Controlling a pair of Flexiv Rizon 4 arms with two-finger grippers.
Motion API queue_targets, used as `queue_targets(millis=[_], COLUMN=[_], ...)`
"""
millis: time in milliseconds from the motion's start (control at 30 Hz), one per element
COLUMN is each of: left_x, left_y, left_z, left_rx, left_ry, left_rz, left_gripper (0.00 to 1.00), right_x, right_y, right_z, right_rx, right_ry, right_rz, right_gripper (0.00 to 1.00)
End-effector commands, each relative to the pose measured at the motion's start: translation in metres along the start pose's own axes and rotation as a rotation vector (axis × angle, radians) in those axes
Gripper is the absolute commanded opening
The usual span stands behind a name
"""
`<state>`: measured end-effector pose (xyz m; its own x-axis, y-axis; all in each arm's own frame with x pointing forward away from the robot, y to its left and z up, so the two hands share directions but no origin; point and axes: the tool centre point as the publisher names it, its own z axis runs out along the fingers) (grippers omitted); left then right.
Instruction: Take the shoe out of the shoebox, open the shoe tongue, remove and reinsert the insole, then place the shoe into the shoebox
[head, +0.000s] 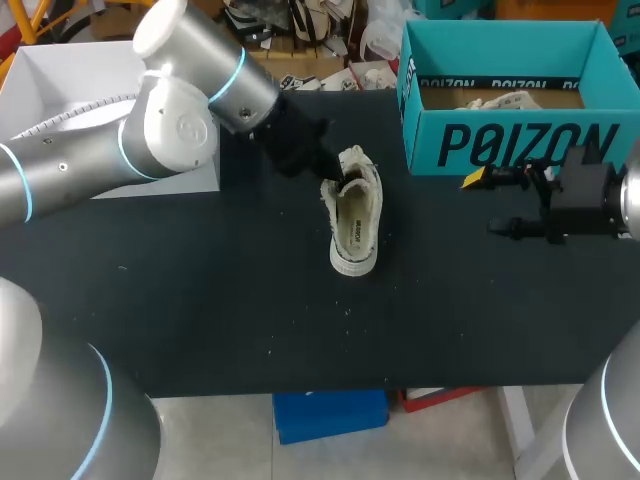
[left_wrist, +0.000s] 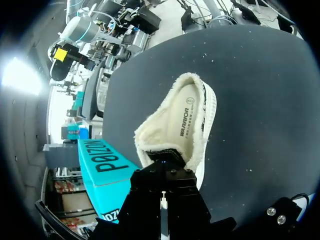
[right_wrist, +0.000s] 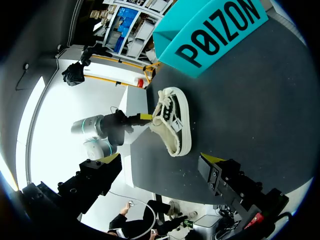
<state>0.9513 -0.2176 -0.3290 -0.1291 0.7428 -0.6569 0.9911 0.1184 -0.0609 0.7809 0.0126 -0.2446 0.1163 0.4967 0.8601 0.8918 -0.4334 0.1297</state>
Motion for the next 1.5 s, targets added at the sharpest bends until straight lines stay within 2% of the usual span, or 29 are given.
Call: queue_targets(millis=[33,200,400,533,733,1067,1200,1367,1500], left_x=[-0.003,-0.011,-0.021,-0.022,-0.015,0.004,0.012,0.006,0.008], left_y=[-0.001,0.018,0.029,0.026,0.008,-0.026,-0.029,-0.033,-0.037], left_z=[-0.022,-0.008,0.013,0.023,0.032,0.032,0.034,0.015,-0.007], left_rx=[-0.041,-0.063,-0.057,-0.034,0.011,0.059,0.069,0.062,0.062], left_ry=[0.001,-0.009,0.000,0.014,0.025,0.031,0.035,0.040,0.096], left_rz=[0.007,0.003,0.006,0.018,0.021,0.019,0.002,0.019,0.010], left_gripper=[0.00,0.00,0.00,0.00,0.00,0.00,0.00,0.00,0.00], right_x=[0.001,0.001,0.001,0.001,0.001,0.001,0.001,0.001,0.001], right_y=[0.000,0.000,0.000,0.000,0.000,0.000,0.000,0.000,0.000], right_z=[0.000,0.000,0.000,0.000,0.000,0.000,0.000,0.000,0.000], right_rx=[0.000,0.000,0.000,0.000,0.000,0.000,0.000,0.000,0.000], right_ry=[-0.002,-0.002,-0.002,-0.002,-0.002,-0.002,-0.002,-0.002,-0.002], right_rz=[0.001,0.001,0.001,0.001,0.001,0.001,0.001,0.001,0.001], right_gripper=[1.00,1.00,1.00,1.00,1.00,1.00,1.00,1.00,1.00])
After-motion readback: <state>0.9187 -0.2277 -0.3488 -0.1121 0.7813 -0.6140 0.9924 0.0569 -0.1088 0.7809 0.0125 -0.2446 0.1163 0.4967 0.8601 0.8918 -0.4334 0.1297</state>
